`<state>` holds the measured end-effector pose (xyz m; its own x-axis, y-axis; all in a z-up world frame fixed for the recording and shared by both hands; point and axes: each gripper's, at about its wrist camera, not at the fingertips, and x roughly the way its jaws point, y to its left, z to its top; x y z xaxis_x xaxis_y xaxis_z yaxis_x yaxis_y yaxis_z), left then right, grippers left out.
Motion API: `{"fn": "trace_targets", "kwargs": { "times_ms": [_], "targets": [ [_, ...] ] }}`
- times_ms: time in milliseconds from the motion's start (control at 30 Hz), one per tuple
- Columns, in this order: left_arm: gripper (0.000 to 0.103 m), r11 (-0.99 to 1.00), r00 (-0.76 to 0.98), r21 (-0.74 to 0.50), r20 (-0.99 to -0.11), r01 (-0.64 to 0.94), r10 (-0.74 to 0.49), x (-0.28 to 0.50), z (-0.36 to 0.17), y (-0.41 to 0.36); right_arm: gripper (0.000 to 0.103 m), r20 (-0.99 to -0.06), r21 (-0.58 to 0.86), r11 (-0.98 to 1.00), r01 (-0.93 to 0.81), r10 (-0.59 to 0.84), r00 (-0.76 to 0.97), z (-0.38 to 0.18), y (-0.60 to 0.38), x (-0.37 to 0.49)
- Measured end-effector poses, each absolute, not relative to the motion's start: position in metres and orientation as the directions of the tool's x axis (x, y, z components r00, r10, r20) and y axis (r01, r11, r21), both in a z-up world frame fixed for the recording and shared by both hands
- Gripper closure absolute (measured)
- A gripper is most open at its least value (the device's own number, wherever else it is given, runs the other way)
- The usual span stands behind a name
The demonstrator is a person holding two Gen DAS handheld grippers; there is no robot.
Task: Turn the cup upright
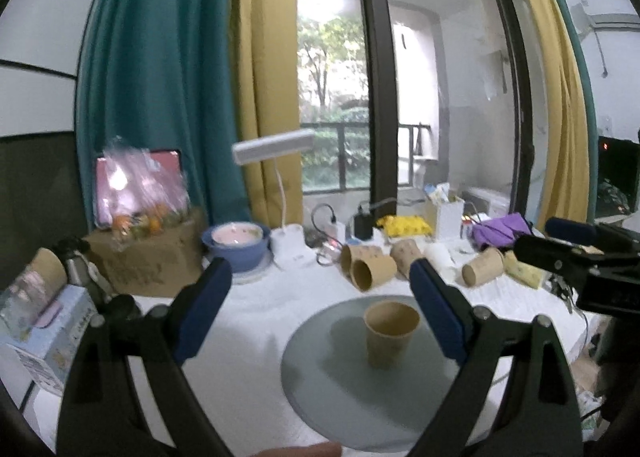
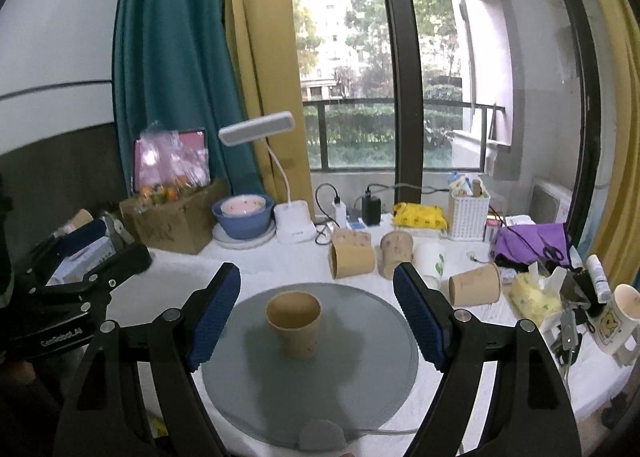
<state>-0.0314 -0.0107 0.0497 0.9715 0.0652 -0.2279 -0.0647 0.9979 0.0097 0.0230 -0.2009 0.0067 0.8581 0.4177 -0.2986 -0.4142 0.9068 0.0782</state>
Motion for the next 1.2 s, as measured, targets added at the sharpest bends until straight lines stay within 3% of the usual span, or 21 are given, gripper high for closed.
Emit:
{"fn": "trace_targets", "kwargs": {
  "times_ms": [333, 1200],
  "targets": [
    [0.012, 0.992, 0.974, 0.000, -0.189, -0.125, 0.123, -0.048, 0.052, 0.002, 0.021, -0.278, 0.079, 0.897, -0.434, 0.438, 0.855, 0.015, -0.196, 0.011],
    [0.012, 0.992, 0.978, -0.018, -0.171, -0.123, 0.118, -0.053, 0.048, 0.003, 0.021, -0.293, 0.074, 0.894, -0.443, 0.444, 0.847, 0.012, -0.188, 0.011]
  ]
}}
